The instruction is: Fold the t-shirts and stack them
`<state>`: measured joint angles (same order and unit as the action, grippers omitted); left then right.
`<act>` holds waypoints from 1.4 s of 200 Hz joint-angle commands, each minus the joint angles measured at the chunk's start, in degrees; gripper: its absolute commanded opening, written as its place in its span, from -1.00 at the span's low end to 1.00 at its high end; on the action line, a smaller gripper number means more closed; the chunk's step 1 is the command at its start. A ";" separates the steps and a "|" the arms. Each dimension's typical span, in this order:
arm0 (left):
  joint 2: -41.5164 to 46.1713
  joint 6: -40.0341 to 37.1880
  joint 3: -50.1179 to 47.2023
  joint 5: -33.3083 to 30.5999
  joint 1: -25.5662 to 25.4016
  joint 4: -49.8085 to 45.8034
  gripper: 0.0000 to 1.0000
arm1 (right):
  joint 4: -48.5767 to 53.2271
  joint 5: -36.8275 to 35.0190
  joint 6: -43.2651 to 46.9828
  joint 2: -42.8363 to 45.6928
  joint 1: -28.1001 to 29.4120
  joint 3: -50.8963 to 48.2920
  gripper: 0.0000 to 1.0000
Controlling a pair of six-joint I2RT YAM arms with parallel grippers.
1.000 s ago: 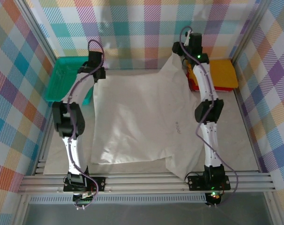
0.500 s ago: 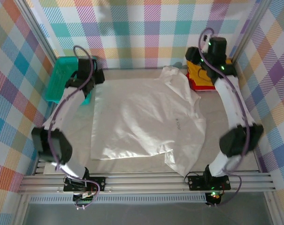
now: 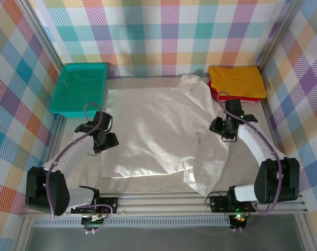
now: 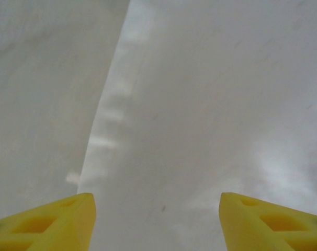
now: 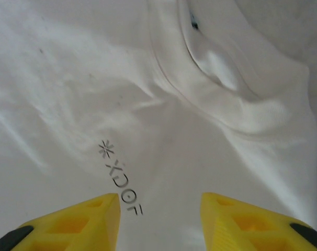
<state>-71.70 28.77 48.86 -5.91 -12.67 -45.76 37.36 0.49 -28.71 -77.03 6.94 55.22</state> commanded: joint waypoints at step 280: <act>10.52 29.32 -22.73 0.80 -4.81 -1.79 -0.02 | -8.41 6.06 -1.13 -1.90 -0.70 -0.55 0.06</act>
<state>-59.88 57.71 27.05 -2.94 -17.50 -50.68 29.50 5.06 -29.43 -78.61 6.66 54.04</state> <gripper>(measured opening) 0.560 0.531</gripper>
